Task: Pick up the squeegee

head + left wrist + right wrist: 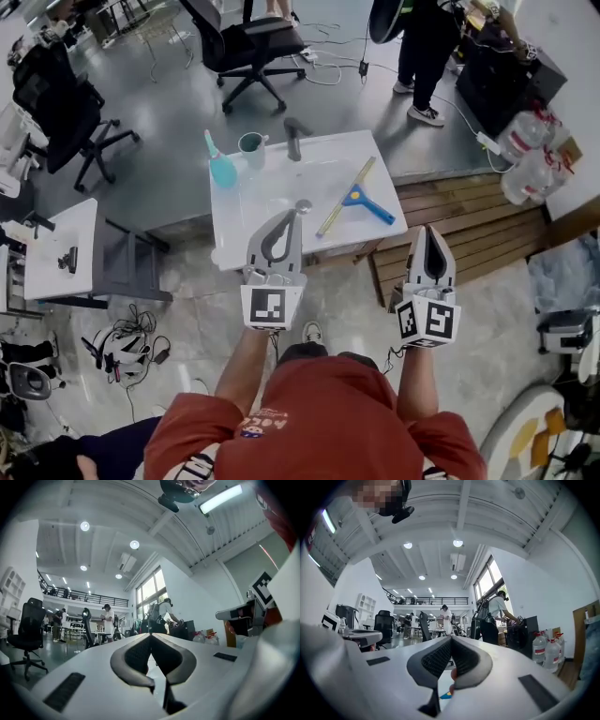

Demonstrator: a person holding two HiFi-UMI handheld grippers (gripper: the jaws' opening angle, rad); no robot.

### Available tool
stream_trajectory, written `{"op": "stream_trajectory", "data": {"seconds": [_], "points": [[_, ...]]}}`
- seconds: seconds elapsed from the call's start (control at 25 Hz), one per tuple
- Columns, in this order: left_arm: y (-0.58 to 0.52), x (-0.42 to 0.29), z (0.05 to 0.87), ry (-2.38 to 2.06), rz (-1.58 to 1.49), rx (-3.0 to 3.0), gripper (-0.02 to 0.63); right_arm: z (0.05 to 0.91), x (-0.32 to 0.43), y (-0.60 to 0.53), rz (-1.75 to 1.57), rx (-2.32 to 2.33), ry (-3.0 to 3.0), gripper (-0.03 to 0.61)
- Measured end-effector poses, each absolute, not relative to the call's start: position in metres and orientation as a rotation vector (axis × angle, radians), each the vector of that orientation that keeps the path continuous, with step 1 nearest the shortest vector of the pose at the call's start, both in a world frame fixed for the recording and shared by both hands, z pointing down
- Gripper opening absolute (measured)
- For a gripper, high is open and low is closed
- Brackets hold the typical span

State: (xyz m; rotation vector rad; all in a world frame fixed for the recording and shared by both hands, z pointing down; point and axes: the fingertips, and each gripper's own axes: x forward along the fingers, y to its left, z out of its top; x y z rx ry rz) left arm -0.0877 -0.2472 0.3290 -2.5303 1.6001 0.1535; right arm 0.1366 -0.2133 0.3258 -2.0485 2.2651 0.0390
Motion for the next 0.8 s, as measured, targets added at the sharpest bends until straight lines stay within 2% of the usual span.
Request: {"op": "stream_trajectory", "data": {"seconds": [0.24,0.8], "points": [[-0.295,-0.096,0.339,1.599,0.16,-2.551,0.017,0.336,0.123,-0.261,0.04,-2.06,2.274,0.008],[-0.387,-0.045,0.382,1.628,0.086,-2.568,0.017,0.383,0.169,-0.363,-0.013,-2.057,2.347,0.008]]}}
